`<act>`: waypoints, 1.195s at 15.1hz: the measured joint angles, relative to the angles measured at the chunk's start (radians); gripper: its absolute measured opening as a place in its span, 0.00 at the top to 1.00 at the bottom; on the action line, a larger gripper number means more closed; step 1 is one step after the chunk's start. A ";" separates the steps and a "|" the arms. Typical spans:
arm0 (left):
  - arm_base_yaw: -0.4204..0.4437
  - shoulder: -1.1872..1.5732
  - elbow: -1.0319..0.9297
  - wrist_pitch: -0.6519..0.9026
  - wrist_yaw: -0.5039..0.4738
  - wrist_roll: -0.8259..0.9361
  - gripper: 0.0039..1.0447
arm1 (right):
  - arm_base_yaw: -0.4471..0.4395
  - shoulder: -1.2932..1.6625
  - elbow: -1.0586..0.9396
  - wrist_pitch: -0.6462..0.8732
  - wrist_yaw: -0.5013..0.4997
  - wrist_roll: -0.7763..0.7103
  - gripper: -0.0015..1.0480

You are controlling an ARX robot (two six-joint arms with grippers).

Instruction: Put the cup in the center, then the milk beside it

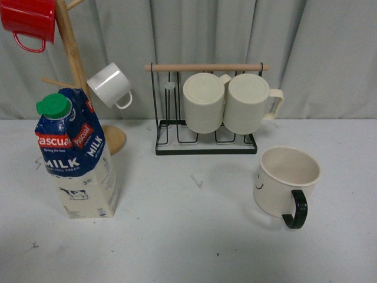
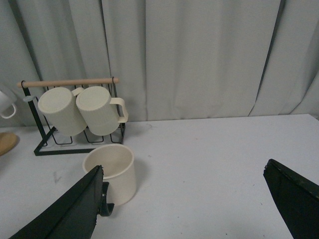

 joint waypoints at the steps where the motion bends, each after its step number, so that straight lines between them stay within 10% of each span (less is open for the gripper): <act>1: 0.000 0.000 0.000 0.000 0.000 0.000 0.06 | 0.000 0.000 0.000 0.000 0.000 0.000 0.06; 18: 0.000 0.000 0.000 0.000 0.000 0.000 0.06 | 0.000 0.000 0.000 0.000 0.000 0.000 0.06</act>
